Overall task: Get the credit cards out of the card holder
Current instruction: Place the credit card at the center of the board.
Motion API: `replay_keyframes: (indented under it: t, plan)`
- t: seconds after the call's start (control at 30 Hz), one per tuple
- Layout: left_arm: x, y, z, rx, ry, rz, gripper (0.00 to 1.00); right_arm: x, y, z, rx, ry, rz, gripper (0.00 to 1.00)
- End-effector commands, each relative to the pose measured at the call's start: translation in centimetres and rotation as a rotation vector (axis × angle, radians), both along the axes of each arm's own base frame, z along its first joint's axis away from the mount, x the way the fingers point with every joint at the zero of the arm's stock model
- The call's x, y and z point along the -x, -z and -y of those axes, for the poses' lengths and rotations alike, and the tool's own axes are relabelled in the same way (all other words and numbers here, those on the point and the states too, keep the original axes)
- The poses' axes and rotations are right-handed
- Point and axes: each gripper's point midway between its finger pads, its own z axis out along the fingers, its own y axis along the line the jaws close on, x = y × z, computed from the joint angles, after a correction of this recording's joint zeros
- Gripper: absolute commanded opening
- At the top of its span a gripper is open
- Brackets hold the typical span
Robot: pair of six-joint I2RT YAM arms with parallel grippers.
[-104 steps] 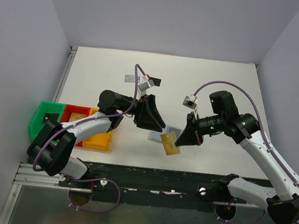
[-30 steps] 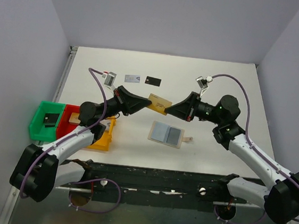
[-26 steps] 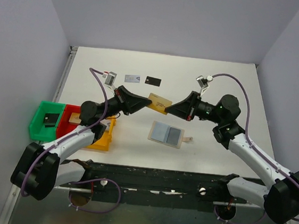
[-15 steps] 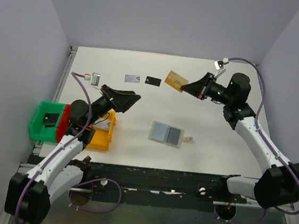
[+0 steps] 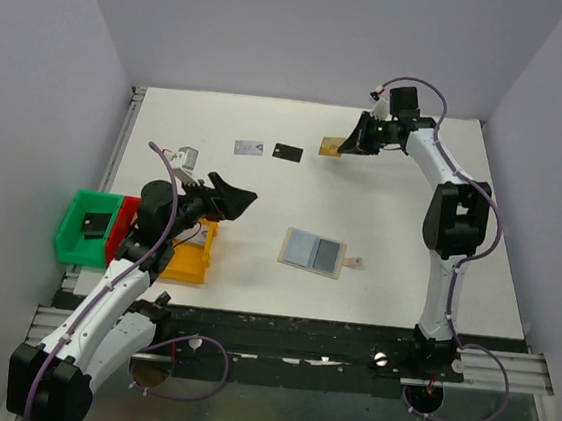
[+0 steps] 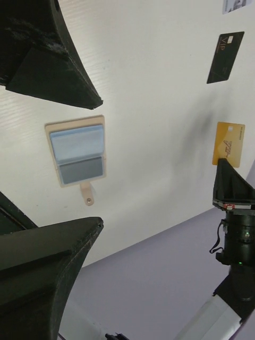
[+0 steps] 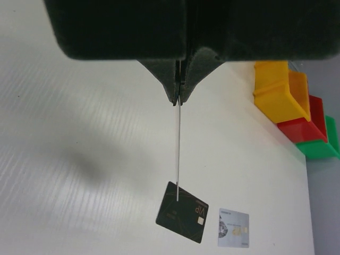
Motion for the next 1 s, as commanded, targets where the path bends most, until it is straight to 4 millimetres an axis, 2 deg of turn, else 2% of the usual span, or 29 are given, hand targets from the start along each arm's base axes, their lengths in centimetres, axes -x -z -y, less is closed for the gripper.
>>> replay_keyframes:
  t: [0.0, 0.3, 0.57, 0.8, 0.97]
  plan:
    - [0.3, 2.3, -0.3, -0.045, 0.001, -0.048, 0.93, 0.4, 1.4, 0.3, 0.061, -0.084, -0.085, 0.0]
    - [0.2, 3.6, 0.5, -0.044, 0.051, -0.1, 0.92, -0.9, 5.8, 0.1, 0.067, -0.058, -0.186, 0.0]
    - [0.0, 4.2, 0.9, -0.037, 0.066, -0.124, 0.91, -1.2, 6.4, -1.1, -0.012, -0.062, -0.241, 0.04]
    - [0.3, 5.0, 0.9, -0.034, 0.072, -0.149, 0.91, -1.5, 7.1, -1.4, -0.031, -0.046, -0.275, 0.05]
    - [0.2, 5.1, 0.9, -0.036, 0.069, -0.153, 0.91, -1.9, 7.6, -1.2, -0.025, -0.023, -0.284, 0.12]
